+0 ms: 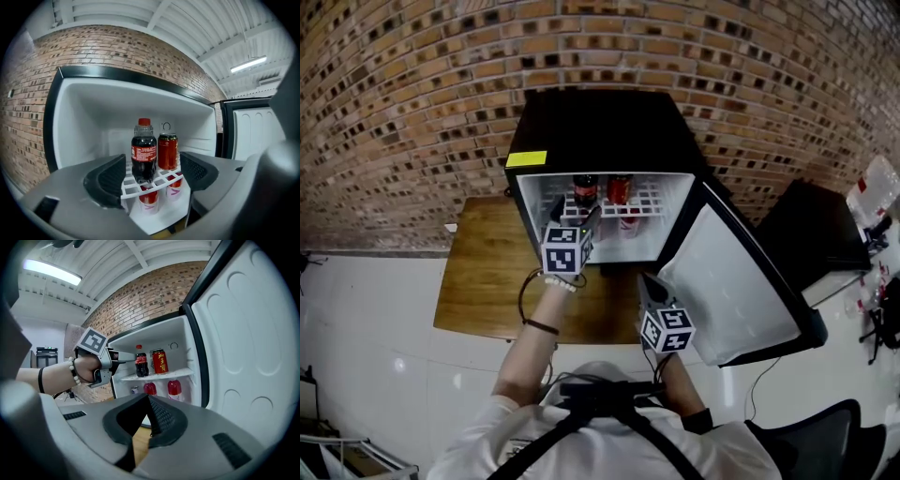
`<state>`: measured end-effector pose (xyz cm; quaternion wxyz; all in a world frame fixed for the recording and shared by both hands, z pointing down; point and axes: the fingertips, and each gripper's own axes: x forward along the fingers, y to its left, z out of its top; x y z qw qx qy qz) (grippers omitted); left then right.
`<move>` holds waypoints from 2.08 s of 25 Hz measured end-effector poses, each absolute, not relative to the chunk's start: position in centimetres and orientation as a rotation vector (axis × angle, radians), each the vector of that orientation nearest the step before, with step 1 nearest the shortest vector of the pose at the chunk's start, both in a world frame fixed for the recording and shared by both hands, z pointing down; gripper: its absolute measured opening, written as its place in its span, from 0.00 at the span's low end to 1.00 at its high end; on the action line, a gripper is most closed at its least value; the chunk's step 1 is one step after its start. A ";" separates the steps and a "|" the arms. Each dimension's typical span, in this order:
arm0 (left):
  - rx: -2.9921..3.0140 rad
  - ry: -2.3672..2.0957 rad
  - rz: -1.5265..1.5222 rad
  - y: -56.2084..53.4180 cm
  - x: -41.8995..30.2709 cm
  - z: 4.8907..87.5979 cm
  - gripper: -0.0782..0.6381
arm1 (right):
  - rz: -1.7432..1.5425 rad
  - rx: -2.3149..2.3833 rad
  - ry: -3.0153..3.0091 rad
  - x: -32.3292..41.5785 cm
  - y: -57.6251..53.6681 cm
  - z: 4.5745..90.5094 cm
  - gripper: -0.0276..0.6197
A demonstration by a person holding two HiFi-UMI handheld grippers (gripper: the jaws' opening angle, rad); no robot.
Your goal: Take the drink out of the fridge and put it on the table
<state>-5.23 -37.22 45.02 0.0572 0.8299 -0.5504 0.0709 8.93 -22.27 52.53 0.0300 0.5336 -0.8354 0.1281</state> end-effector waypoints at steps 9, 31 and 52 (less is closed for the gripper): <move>2.473 -1.675 0.326 -42.0 -4.7 45.8 0.72 | 0.398 1.675 -2.568 9.6 -22.0 52.2 0.05; 2.488 -1.623 0.427 -45.4 -3.9 46.4 0.53 | 0.397 1.682 -2.568 10.1 -22.0 51.9 0.05; 2.541 -1.525 0.281 -30.9 -5.4 50.9 0.53 | 0.430 1.622 -2.600 8.5 -21.4 52.8 0.05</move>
